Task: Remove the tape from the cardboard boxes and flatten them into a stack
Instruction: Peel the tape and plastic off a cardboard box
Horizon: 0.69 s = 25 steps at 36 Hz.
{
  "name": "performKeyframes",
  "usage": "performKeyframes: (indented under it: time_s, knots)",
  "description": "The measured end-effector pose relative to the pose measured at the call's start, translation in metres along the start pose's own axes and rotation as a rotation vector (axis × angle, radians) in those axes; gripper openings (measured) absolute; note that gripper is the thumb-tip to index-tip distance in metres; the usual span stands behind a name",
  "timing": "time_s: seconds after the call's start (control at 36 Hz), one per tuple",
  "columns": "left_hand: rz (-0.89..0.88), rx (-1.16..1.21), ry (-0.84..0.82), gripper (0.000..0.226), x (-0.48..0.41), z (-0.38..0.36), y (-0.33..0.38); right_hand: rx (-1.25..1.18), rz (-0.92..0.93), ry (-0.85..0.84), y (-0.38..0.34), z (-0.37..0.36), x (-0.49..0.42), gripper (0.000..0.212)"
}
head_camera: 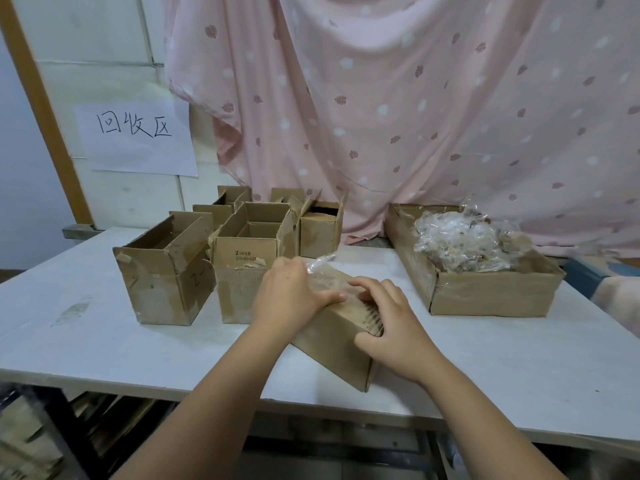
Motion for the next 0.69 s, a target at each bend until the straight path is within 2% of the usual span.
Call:
performKeyframes:
  time_s: [0.08, 0.19, 0.28, 0.33, 0.36, 0.44, 0.5, 0.61, 0.69]
  knots:
    - [0.008, -0.002, -0.023, 0.044, -0.002, -0.001, 0.0, 0.133, -0.002, -0.068, -0.004, 0.005, -0.002, 0.069]
    - [-0.003, -0.02, 0.038, 0.029, -0.006, 0.008, -0.005, 0.227, -0.036, -0.114, -0.01, 0.011, -0.004, 0.062]
    - [0.031, 0.172, 0.034, 0.017, -0.012, 0.012, -0.011, 0.343, -0.067, -0.138, -0.014, 0.02, -0.003, 0.048]
    - [0.117, 0.38, -0.048, 0.024, -0.012, 0.01, -0.014, 0.424, -0.034, -0.126, -0.017, 0.02, -0.005, 0.031]
    - [0.15, 0.46, -0.093, 0.03, -0.011, 0.007, -0.015, 0.452, -0.015, -0.12, -0.019, 0.019, -0.007, 0.031]
    - [0.147, 0.52, -0.088, 0.037, -0.008, 0.0, -0.016, 0.511, 0.058, -0.134, -0.017, 0.011, -0.013, 0.044]
    - [0.171, 0.56, -0.04, 0.029, -0.006, 0.0, -0.015, 0.504, 0.055, -0.149, -0.014, 0.009, -0.016, 0.047]
    - [0.305, 0.854, -0.072, 0.02, -0.005, 0.01, -0.006, 0.486, 0.004, -0.151, -0.01, 0.009, -0.018, 0.052]
    - [0.408, 0.986, -0.176, 0.012, -0.003, 0.013, 0.003, 0.529, -0.042, -0.201, -0.011, 0.009, -0.018, 0.079]
Point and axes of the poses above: each hand's wrist, its own x-axis away from the middle knuckle, its own z-axis out of the back of the hand, y = z × x, the point moved 2 cm from there along -x, towards the middle knuckle, and after that the axes turned 3 degrees about y, right-handed, at the moved point
